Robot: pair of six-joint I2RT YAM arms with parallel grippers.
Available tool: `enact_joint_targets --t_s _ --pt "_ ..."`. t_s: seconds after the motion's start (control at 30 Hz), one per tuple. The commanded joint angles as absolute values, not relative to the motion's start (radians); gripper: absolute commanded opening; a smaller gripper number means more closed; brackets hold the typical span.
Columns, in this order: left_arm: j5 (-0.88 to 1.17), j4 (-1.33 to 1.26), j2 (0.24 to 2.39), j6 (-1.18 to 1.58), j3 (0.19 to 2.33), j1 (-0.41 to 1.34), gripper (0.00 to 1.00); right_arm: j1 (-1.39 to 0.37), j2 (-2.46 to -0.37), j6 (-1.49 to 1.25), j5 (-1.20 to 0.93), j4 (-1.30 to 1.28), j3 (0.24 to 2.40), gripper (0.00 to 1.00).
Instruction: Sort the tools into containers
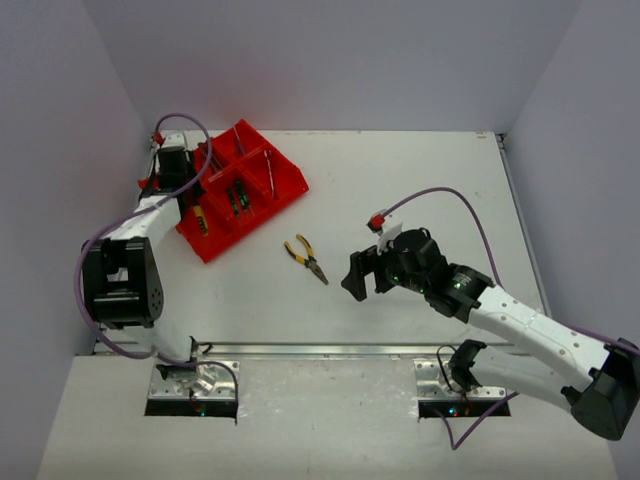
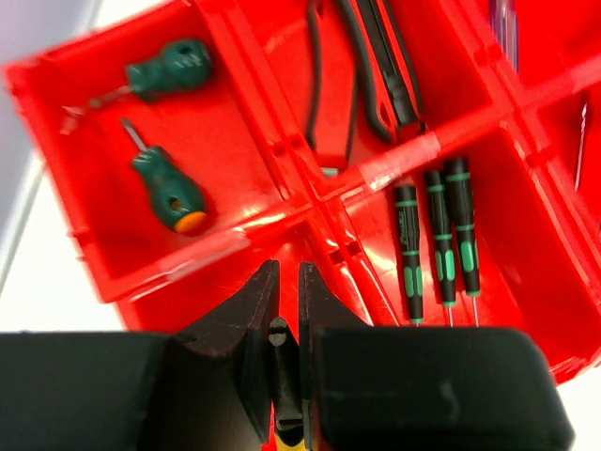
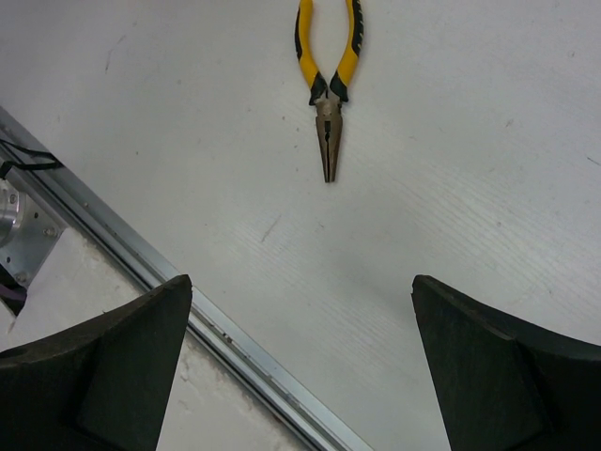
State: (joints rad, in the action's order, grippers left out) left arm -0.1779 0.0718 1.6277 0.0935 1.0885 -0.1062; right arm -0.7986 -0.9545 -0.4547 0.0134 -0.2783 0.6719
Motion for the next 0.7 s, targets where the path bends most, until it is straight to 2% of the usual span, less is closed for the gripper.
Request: enact_joint_targets --t_s 0.0,0.07,0.13,0.17,0.27,0.3,0.4,0.53,0.6,0.67 --pt "-0.127 -0.035 1.646 0.080 1.091 -0.110 0.00 -0.795 -0.944 -0.442 0.003 -0.251 0.673 0.99" --pt "-0.151 -0.034 1.651 0.079 1.068 -0.110 0.04 -0.795 -0.953 -0.439 0.003 -0.244 0.674 0.99" --pt "-0.179 -0.046 1.649 0.071 1.034 -0.110 0.16 -0.795 -0.972 -0.441 0.003 -0.243 0.683 0.99" --pt "-0.190 -0.047 1.648 0.069 1.024 -0.110 0.27 -0.795 -0.980 -0.441 0.003 -0.243 0.689 0.99" --pt "-0.243 -0.055 1.610 0.086 1.009 -0.110 0.71 -0.795 -1.008 -0.440 -0.004 -0.238 0.704 0.99" --pt "-0.248 -0.058 1.588 0.093 1.014 -0.110 0.79 -0.795 -1.020 -0.440 -0.026 -0.233 0.707 0.99" --pt "-0.264 -0.017 1.536 0.152 1.084 -0.110 0.88 -0.795 -1.064 -0.430 -0.069 -0.207 0.719 0.99" --pt "-0.262 0.113 1.375 0.252 1.181 -0.109 0.95 -0.799 -1.199 -0.407 -0.114 -0.205 0.792 0.99" --pt "-0.259 0.157 1.297 0.300 1.194 -0.109 1.00 -0.808 -1.285 -0.388 -0.097 -0.218 0.846 0.99" --pt "-0.213 0.230 1.172 0.369 1.165 -0.109 1.00 -0.832 -1.465 -0.361 -0.019 -0.265 0.934 0.99"
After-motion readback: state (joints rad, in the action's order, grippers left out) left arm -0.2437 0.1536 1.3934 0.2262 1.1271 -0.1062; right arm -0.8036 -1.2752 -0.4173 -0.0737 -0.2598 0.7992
